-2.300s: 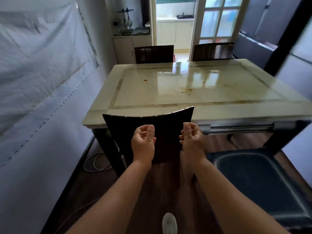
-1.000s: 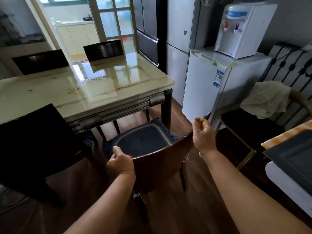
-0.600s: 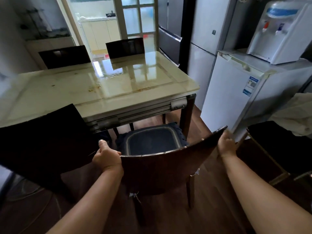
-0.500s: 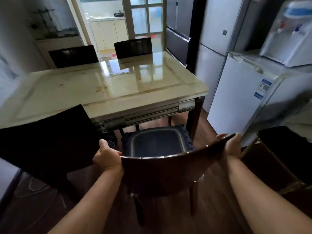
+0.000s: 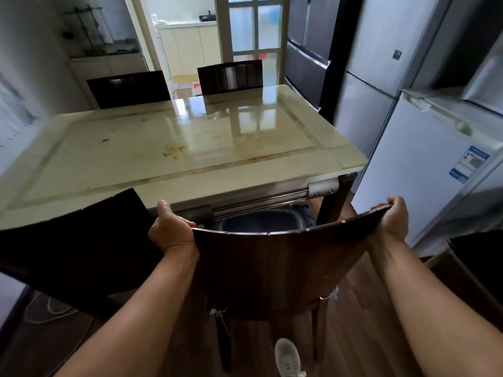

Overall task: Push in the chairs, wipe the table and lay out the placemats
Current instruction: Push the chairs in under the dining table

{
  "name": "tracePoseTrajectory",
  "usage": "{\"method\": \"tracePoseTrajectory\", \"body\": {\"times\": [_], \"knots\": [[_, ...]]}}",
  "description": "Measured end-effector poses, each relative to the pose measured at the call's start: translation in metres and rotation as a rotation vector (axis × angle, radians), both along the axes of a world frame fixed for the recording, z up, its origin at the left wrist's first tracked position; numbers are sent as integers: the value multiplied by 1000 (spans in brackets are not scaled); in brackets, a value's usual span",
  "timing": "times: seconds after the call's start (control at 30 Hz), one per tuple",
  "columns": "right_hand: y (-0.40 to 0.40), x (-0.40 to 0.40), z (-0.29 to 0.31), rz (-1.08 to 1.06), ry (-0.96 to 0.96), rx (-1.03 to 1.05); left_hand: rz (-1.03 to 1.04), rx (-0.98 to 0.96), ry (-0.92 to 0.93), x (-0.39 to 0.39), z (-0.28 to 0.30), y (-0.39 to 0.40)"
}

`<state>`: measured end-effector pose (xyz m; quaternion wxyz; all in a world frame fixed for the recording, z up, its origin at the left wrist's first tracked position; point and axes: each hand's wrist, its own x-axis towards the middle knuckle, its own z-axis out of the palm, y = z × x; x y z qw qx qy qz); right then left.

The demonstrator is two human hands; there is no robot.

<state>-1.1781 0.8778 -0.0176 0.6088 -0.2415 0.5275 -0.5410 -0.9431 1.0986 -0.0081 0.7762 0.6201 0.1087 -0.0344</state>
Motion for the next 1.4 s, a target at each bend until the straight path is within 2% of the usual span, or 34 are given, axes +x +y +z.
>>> {"method": "tracePoseTrajectory", "body": {"times": [0.33, 0.53, 0.73, 0.97, 1.17, 1.4], "knots": [[-111, 89, -1, 110, -112, -35, 92, 38, 26, 70, -13, -90], [-155, 119, -13, 166, -75, -77, 70, 153, 29, 85, -37, -118], [-200, 151, -21, 213, -146, 12, 119, 143, 36, 97, -41, -156], [-220, 154, -32, 246, -167, 0, 125, 130, 56, 96, -39, -165], [-219, 145, -35, 220, -167, 38, 144, 202, 41, 72, -37, -166], [-212, 130, -49, 215, 47, 6, 149, 192, 130, 53, -34, -158]]}}
